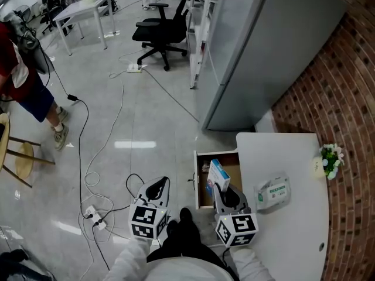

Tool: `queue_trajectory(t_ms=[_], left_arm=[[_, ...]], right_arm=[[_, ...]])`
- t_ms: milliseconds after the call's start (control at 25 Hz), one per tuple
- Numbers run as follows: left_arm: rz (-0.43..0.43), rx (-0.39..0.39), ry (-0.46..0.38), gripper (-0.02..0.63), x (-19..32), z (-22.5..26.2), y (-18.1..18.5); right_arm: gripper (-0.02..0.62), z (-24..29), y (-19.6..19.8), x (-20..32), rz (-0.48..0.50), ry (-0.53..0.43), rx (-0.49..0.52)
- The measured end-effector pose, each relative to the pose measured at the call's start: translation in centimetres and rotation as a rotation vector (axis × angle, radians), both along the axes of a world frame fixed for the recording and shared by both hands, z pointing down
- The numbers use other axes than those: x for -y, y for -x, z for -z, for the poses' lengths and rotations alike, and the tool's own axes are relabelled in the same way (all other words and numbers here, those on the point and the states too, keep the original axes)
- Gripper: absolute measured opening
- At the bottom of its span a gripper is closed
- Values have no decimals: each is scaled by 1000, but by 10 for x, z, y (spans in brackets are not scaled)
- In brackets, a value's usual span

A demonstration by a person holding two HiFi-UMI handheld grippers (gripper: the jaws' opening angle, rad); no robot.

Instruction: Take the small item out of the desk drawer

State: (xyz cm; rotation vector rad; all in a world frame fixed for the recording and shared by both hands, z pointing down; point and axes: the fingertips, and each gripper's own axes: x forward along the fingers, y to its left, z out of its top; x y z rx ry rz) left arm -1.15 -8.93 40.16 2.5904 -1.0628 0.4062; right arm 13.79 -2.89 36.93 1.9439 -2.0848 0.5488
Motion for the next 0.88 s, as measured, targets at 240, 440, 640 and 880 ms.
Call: queue_trajectory(t_ms=[240, 440, 640, 880], left_arm=[[7, -1, -11, 17, 1, 3, 5], [8, -1, -22, 17, 1, 6, 7], [7, 5, -26, 17, -2, 5, 8], [15, -3, -21, 17, -1, 6, 7]], right_arm=[[94, 9, 6, 1, 16, -33, -4], [94, 12, 8, -1, 21, -44, -4], [93, 13, 7, -3, 23, -53, -13], [90, 14, 5, -2, 19, -64, -41]])
